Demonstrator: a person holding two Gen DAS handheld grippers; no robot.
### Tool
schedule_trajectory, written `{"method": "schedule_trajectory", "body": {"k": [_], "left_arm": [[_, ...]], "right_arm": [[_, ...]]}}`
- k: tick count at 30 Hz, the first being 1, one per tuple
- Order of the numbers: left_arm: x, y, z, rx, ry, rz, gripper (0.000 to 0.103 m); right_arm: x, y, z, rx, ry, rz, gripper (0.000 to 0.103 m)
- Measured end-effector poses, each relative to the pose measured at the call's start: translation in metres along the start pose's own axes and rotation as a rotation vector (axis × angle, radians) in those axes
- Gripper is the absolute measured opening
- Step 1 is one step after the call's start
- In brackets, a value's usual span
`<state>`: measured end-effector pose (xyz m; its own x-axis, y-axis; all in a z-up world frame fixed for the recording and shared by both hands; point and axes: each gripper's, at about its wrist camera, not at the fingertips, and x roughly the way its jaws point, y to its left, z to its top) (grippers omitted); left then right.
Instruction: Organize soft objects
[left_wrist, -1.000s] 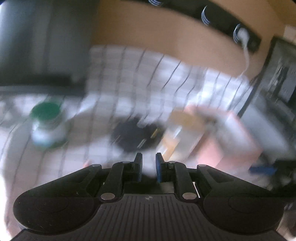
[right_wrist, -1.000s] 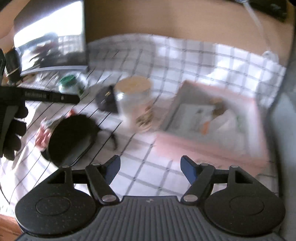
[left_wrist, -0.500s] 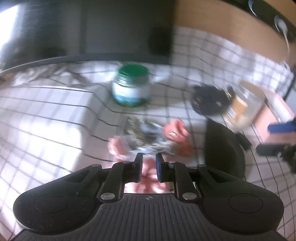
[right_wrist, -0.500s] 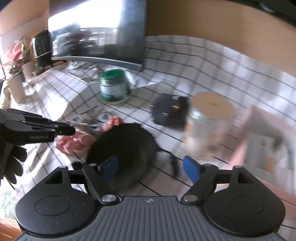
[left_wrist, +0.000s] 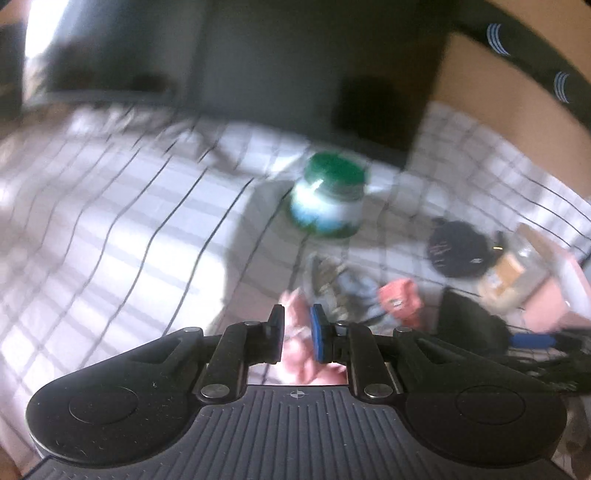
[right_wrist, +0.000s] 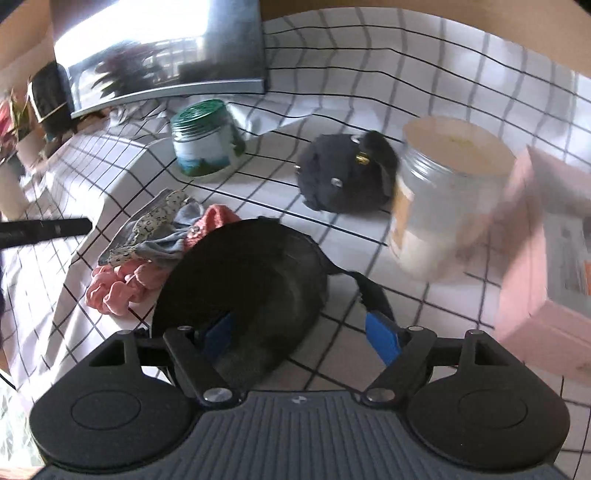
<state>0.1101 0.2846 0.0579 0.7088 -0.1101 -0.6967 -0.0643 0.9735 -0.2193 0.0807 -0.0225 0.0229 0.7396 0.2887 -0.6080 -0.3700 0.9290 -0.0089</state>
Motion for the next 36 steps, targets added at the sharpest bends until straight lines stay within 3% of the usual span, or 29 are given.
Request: {"method": "schedule_trajectory", "body": {"k": [3, 7, 12, 17, 26, 31, 36], "left_arm": [[0.018, 0.01, -0.003, -0.074, 0.077, -0.028, 0.017], [0.037, -0.001, -0.009, -0.022, 0.125, -0.035, 0.017], [0.044, -0.012, -0.009, 0.036, 0.113, -0.022, 0.019], [0.042, -0.016, -0.008, 0.077, 0.137, -0.107, 0.023], [0.044, -0.032, -0.015, 0.224, 0.134, -0.064, 0.028], [0.045, -0.027, -0.015, 0.186, 0.163, -0.092, 0.028], [0.044, -0.034, -0.017, 0.225, 0.158, -0.066, 0.027]], "right_arm": [[-0.005, -0.003, -0.003, 0.008, -0.008, -0.001, 0.078], [-0.008, 0.004, -0.001, -0.03, -0.02, 0.001, 0.078], [-0.008, 0.012, 0.001, -0.069, -0.02, 0.014, 0.078], [-0.01, 0.02, 0.003, -0.111, -0.034, 0.031, 0.08], [-0.006, 0.033, 0.006, -0.169, -0.035, 0.025, 0.08], [-0.001, 0.034, 0.001, -0.186, -0.02, -0.001, 0.08], [0.005, 0.039, -0.003, -0.232, -0.005, -0.03, 0.08]]}}
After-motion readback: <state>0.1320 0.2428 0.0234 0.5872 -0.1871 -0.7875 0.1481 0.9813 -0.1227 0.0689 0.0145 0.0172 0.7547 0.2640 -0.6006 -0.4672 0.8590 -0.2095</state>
